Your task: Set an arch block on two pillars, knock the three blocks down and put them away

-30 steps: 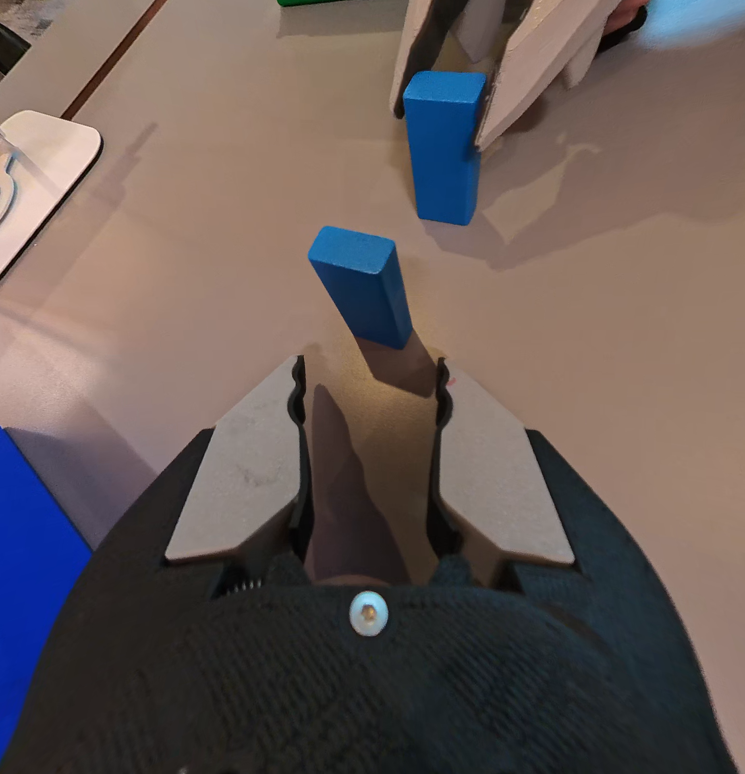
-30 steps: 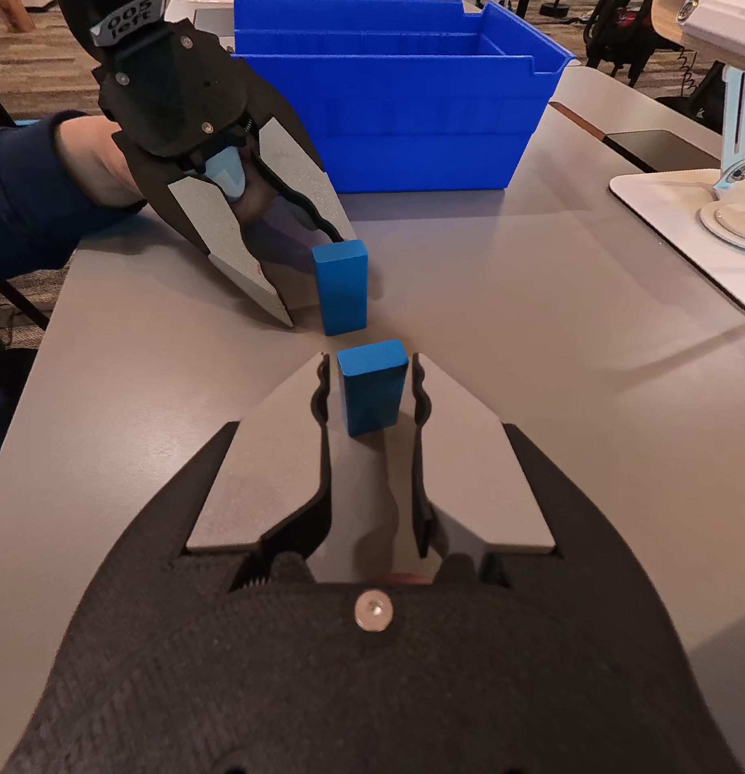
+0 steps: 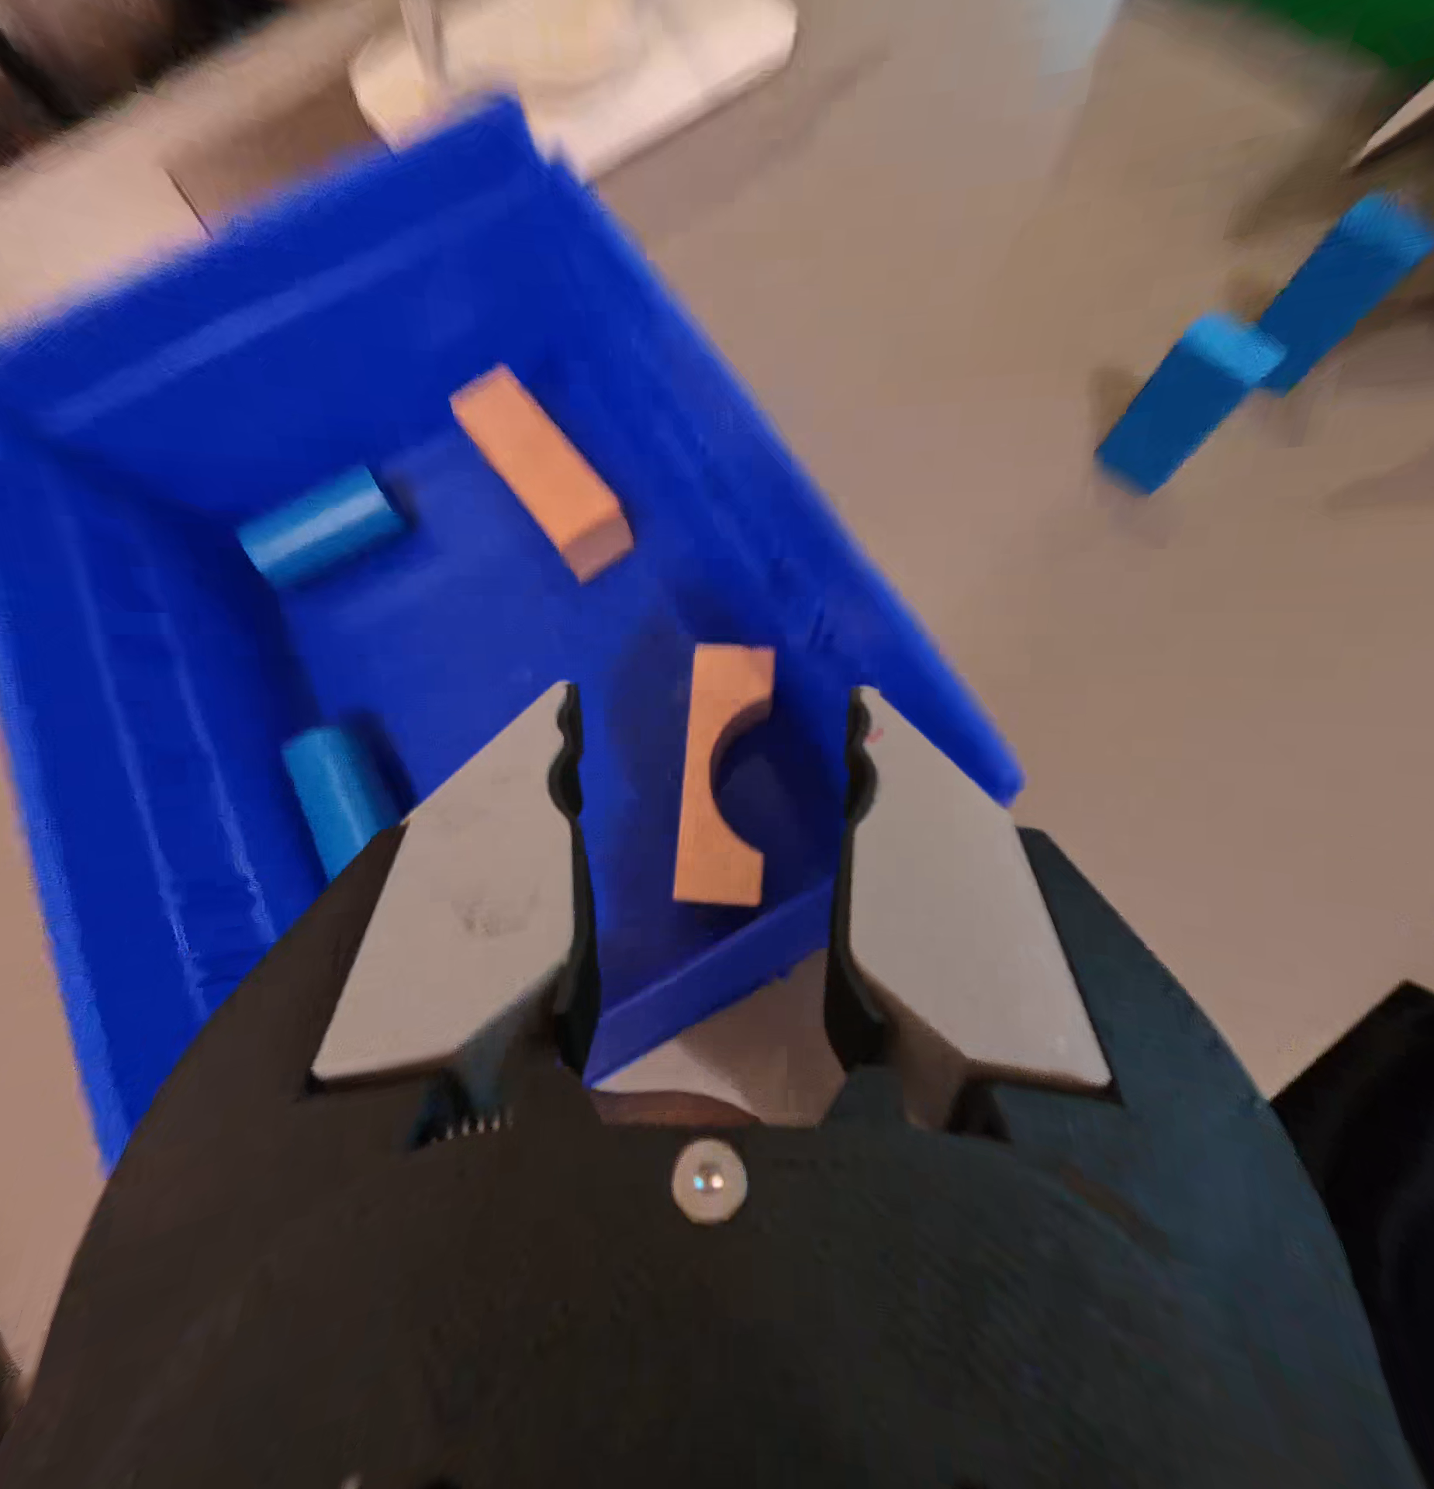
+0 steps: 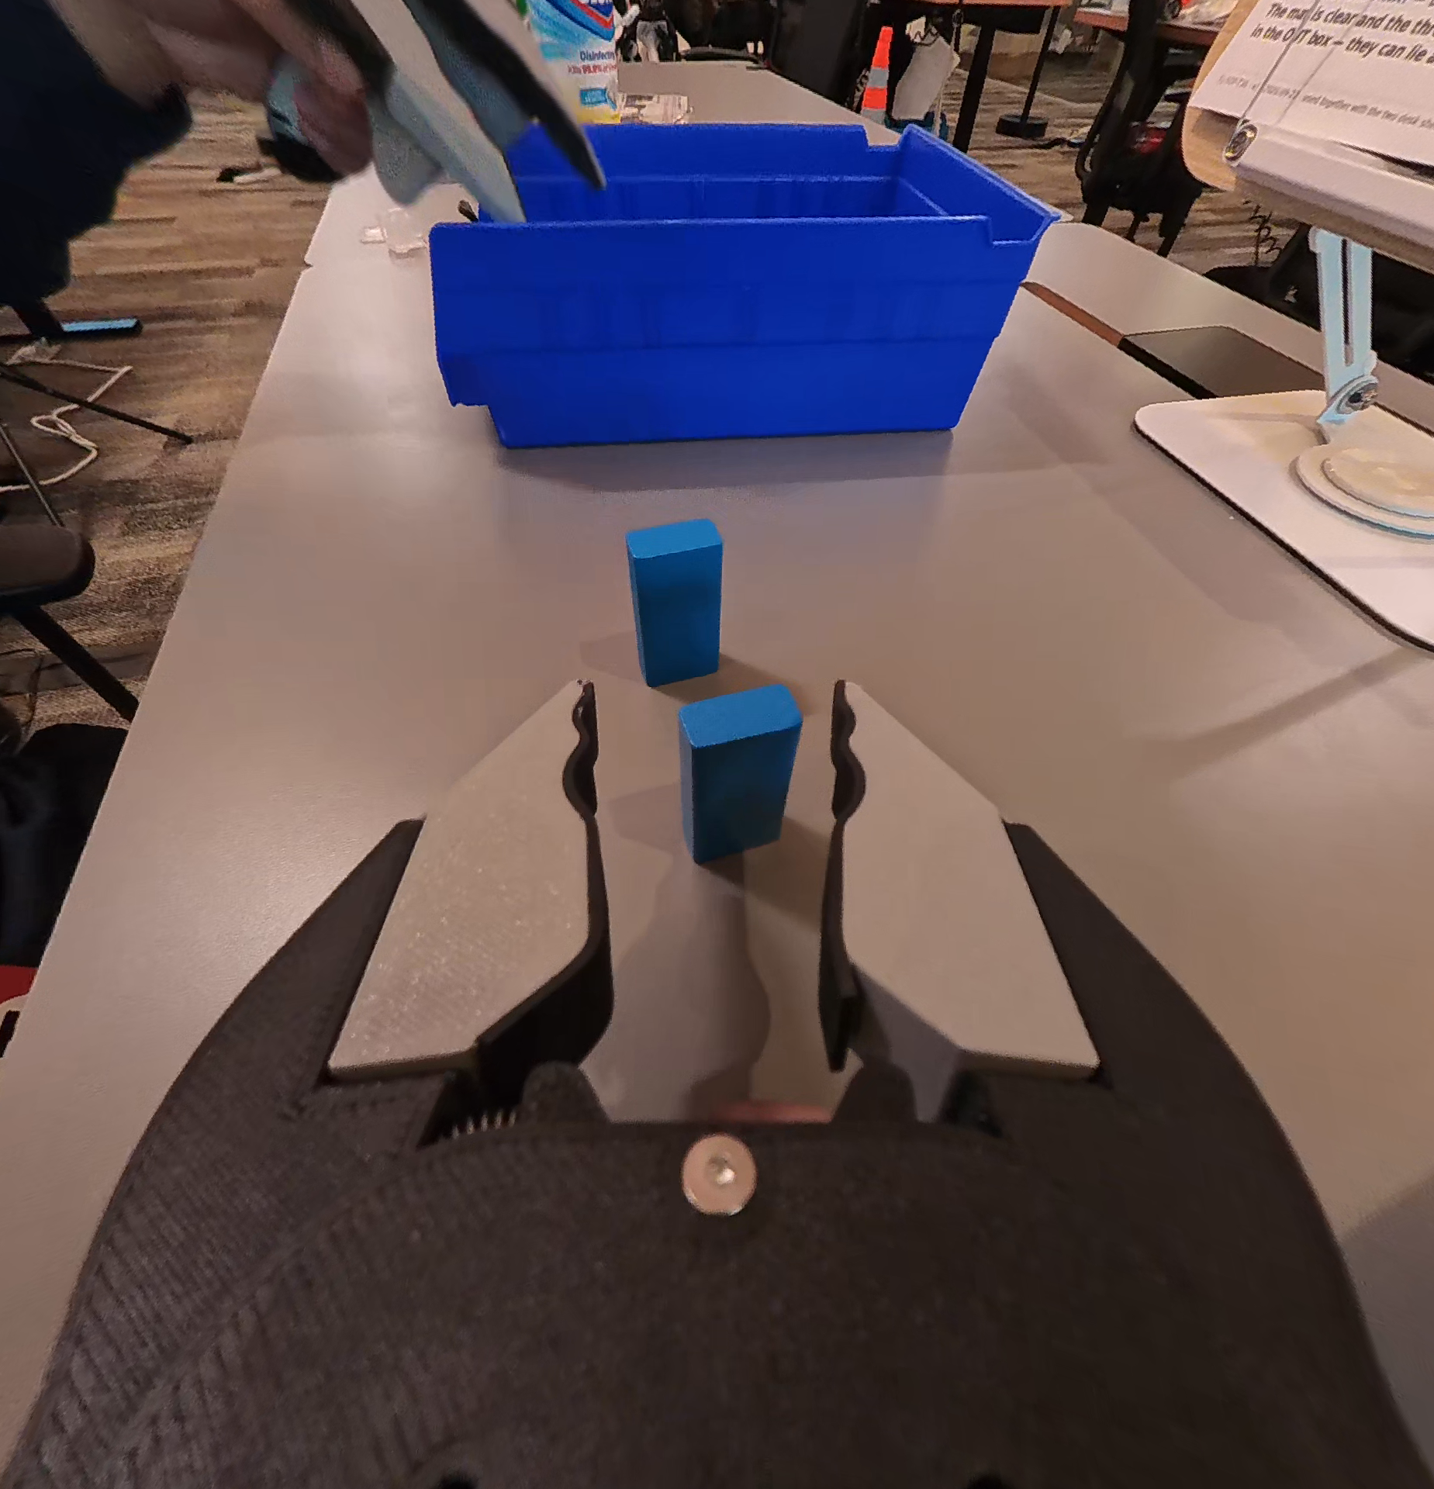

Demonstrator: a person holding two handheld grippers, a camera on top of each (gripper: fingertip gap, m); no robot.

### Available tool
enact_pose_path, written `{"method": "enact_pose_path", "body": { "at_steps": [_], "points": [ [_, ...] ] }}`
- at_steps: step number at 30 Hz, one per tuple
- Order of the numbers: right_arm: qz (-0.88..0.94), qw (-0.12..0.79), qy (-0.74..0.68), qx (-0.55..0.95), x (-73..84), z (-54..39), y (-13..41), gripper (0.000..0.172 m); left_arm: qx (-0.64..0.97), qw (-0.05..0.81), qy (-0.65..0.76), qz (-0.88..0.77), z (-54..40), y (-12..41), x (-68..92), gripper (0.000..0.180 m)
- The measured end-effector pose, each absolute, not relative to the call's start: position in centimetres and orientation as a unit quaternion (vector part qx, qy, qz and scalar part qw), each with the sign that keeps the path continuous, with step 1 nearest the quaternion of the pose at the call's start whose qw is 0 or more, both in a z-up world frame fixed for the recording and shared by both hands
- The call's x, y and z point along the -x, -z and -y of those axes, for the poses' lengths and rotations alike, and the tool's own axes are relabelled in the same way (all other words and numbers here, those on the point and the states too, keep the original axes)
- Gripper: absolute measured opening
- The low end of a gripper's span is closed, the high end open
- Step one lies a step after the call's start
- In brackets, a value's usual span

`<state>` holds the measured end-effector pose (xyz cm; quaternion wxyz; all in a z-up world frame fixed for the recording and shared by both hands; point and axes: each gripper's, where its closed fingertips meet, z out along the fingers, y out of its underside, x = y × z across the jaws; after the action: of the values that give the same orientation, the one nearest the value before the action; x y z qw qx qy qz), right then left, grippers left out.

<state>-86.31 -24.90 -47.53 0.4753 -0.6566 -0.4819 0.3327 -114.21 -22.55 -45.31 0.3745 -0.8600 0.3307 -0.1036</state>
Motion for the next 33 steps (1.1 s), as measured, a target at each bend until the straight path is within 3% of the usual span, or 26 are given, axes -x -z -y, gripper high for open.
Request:
{"method": "enact_pose_path", "body": {
  "at_steps": [5, 9, 17, 19, 28, 33],
  "points": [
    [0.475, 0.481, -0.339, 0.654, 86.1, 24.8, 47.1, 0.056, 0.893, 0.279, 0.071, -0.345, 21.5, 50.8, 115.7, 0.054],
    [0.476, 0.484, -0.341, 0.651, 86.1, 25.0, 46.8, 0.055, 0.895, 0.232, 0.109, -0.364, 21.8, 51.8, 114.5, 0.008],
    [0.481, 0.494, -0.347, 0.636, 86.3, 25.6, 45.9, 0.056, 0.892, 0.221, 0.049, -0.391, 21.9, 51.5, 115.4, 0.008],
    [0.482, 0.492, -0.348, 0.636, 86.3, 25.7, 45.9, 0.056, 0.896, 0.219, 0.057, -0.382, 22.0, 51.4, 115.7, 0.017],
    [0.482, 0.489, -0.349, 0.638, 86.3, 25.8, 46.0, 0.056, 0.898, 0.182, 0.026, -0.4, 22.0, 52.4, 116.3, 0.008],
    [0.481, 0.492, -0.355, 0.633, 86.3, 26.0, 45.7, 0.055, 0.871, 0.232, -0.071, -0.426, 20.4, 50.5, 117.4, 0.008]
  ]
}}
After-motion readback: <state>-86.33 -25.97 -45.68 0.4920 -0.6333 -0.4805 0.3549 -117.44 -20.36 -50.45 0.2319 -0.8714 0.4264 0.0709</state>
